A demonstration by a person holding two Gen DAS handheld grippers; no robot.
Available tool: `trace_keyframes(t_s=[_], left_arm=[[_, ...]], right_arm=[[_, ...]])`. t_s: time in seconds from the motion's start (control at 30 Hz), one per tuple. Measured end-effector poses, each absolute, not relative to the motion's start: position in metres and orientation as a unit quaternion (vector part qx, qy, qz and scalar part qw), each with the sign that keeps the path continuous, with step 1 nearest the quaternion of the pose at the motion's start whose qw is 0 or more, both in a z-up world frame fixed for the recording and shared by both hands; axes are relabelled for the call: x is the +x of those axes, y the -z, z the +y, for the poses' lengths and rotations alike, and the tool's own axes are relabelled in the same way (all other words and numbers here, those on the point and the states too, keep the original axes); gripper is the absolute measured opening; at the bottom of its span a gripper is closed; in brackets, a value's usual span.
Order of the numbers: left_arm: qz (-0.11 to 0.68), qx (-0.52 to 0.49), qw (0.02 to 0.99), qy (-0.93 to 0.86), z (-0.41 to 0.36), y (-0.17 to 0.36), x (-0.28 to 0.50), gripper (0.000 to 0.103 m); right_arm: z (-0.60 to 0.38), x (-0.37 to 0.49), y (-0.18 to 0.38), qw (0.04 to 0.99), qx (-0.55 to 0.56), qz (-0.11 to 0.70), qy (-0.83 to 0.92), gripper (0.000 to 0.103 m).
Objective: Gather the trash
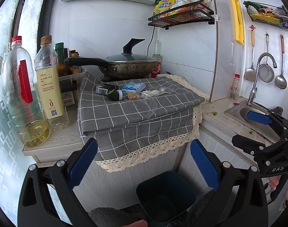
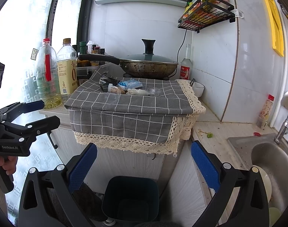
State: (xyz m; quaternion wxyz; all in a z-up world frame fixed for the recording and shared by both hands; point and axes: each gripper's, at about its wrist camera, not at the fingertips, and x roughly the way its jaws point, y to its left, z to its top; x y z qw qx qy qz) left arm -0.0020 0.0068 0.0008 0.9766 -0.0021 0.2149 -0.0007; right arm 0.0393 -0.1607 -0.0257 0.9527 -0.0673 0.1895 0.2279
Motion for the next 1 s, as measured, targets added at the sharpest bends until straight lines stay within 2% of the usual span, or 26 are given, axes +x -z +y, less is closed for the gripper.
trace_keyframes(t_s=[1.0], left_arm=[[0.227,-0.036,0.973,0.018,0.029,0.012,0.010,0.100]], right_arm=[[-0.152,0.051,0.025,0.949,-0.065,0.207,-0.229,0.100]])
